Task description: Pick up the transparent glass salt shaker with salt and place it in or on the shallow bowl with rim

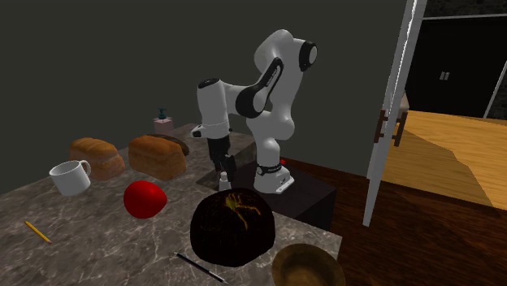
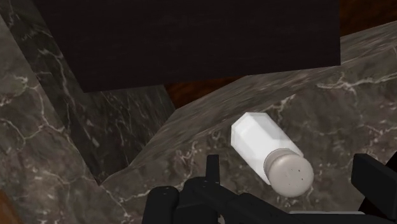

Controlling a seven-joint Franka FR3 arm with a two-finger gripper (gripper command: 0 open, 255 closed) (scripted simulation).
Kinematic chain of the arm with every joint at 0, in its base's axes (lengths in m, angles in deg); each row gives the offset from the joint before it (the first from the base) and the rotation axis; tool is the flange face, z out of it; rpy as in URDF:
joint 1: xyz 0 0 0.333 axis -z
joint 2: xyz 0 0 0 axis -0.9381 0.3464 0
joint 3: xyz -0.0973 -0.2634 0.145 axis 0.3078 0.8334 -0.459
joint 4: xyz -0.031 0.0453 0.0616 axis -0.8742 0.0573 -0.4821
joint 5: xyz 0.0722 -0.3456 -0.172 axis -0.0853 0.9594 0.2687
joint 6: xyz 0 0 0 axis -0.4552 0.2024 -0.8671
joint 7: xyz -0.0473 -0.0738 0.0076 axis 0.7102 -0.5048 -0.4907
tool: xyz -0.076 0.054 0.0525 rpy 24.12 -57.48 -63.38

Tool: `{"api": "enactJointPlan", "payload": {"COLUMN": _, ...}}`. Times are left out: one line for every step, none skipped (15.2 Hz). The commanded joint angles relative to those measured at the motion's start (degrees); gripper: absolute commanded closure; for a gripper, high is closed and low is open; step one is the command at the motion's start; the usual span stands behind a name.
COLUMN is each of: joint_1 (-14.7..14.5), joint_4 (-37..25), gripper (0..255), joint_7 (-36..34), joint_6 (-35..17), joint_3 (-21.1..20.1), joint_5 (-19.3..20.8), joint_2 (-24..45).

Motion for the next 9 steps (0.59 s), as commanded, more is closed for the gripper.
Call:
{"api": "enactJointPlan", "payload": {"joint_1": 0.00, "joint_4": 0.02, "gripper": 0, "joint_7": 0.00, "joint_6": -0.06, "joint_3": -0.01, "joint_5": -0.01, "joint_2": 0.03}}
{"api": "enactJointPlan", "payload": {"joint_1": 0.00, "joint_4": 0.02, "gripper": 0, "joint_7": 0.00, "joint_6": -0.06, "joint_3": -0.01, "joint_5": -0.01, "joint_2": 0.03}}
{"api": "enactJointPlan", "payload": {"joint_1": 0.00, "joint_4": 0.02, "gripper": 0, "joint_7": 0.00, "joint_6": -0.04, "joint_3": -0.01, "joint_5": -0.01, "joint_2": 0.02}}
{"api": "enactJointPlan", "payload": {"joint_1": 0.00, "joint_4": 0.02, "gripper": 255, "joint_7": 0.00, "joint_6": -0.04, "joint_3": -0.01, "joint_5": -0.01, "joint_2": 0.02}}
{"api": "enactJointPlan", "payload": {"joint_1": 0.00, "joint_4": 0.02, "gripper": 255, "joint_7": 0.00, "joint_6": -0.04, "joint_3": -0.01, "joint_5": -0.01, "joint_2": 0.02}}
{"api": "enactJointPlan", "payload": {"joint_1": 0.00, "joint_4": 0.02, "gripper": 255, "joint_7": 0.00, "joint_6": -0.04, "joint_3": -0.01, "joint_5": -0.01, "joint_2": 0.02}}
{"api": "enactJointPlan", "payload": {"joint_1": -0.01, "joint_4": 0.01, "gripper": 255, "joint_7": -0.01, "joint_6": -0.05, "joint_3": -0.02, "joint_5": -0.01, "joint_2": 0.03}}
{"api": "enactJointPlan", "payload": {"joint_1": -0.01, "joint_4": 0.00, "gripper": 255, "joint_7": -0.01, "joint_6": -0.03, "joint_3": -0.01, "joint_5": -0.01, "joint_2": 0.03}}
{"api": "enactJointPlan", "payload": {"joint_1": -0.03, "joint_4": 0.00, "gripper": 255, "joint_7": -0.04, "joint_6": -0.04, "joint_3": -0.04, "joint_5": -0.03, "joint_2": 0.03}}
